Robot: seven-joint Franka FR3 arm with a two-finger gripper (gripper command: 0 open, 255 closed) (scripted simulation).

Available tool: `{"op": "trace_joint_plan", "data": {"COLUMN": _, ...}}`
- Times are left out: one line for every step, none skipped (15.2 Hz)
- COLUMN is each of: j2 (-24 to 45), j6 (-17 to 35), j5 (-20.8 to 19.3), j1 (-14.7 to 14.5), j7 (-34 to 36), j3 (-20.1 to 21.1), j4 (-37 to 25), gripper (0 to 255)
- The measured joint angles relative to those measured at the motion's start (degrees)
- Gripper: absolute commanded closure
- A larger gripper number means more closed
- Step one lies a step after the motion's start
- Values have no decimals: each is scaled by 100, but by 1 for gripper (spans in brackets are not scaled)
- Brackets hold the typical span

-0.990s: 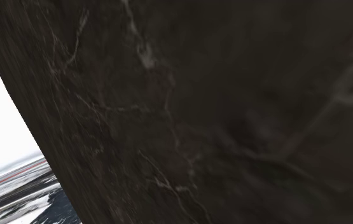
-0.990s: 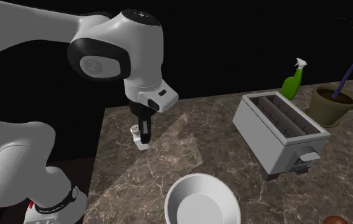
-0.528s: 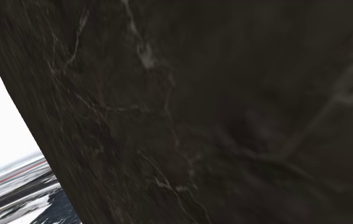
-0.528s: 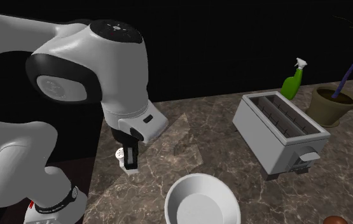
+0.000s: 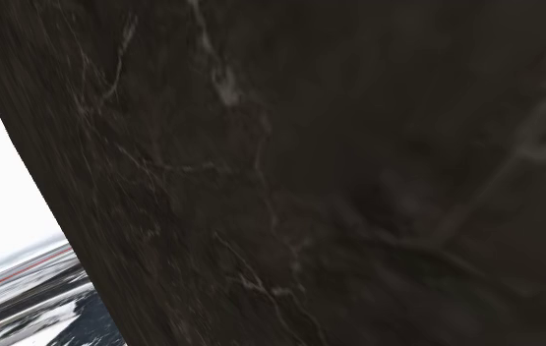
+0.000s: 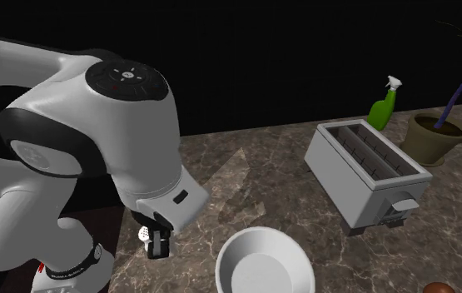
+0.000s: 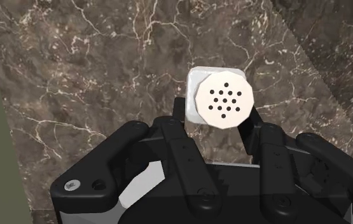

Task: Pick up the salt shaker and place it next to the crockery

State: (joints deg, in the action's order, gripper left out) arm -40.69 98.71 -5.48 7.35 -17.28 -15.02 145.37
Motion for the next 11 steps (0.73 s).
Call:
{"op": "trace_joint_plan", "data": {"j2": 0, "j6": 93, "j5": -14, "j1": 8, "j7": -7, "j3": -15, "j4": 94, "gripper": 255}}
{"op": "trace_joint_plan", "data": {"j2": 19, "j6": 173, "j5": -19, "j1": 8, "j7": -10, "j3": -25, "j4": 154, "gripper": 255}}
{"op": "trace_joint_plan", "data": {"j2": 44, "j6": 255, "j5": -33, "j1": 15, "j7": -25, "j3": -47, "j4": 212, "gripper": 255}}
{"op": "trace_joint_plan", "data": {"j2": 73, "j6": 350, "j5": -40, "j1": 15, "j7": -29, "j3": -60, "j4": 278, "gripper": 255}}
{"op": "trace_joint_plan", "data": {"j2": 96, "j6": 428, "j5": -53, "j1": 21, "j7": -43, "j3": -80, "j4": 334, "gripper": 255}}
{"op": "trace_joint_plan", "data": {"j2": 95, "j6": 512, "j5": -47, "j1": 14, "j7": -23, "j3": -71, "j4": 418, "gripper": 255}}
{"op": "trace_joint_plan", "data": {"j2": 114, "j6": 597, "j5": -60, "j1": 20, "j7": -33, "j3": -88, "j4": 486, "gripper": 255}}
{"op": "trace_joint_plan", "data": {"j2": 121, "j6": 674, "j5": -69, "j1": 26, "j7": -38, "j3": -100, "j4": 556, "gripper": 255}}
{"op": "trace_joint_plan", "data": {"j2": 141, "j6": 747, "j5": -76, "j1": 28, "j7": -43, "j3": -111, "j4": 609, "gripper": 255}}
{"op": "trace_joint_plan", "data": {"j2": 171, "j6": 835, "j5": -83, "j1": 29, "j7": -48, "j3": -125, "j4": 667, "gripper": 255}}
{"op": "trace_joint_plan", "data": {"j2": 208, "j6": 933, "j5": -88, "j1": 27, "j7": -51, "j3": -139, "j4": 729, "gripper": 255}}
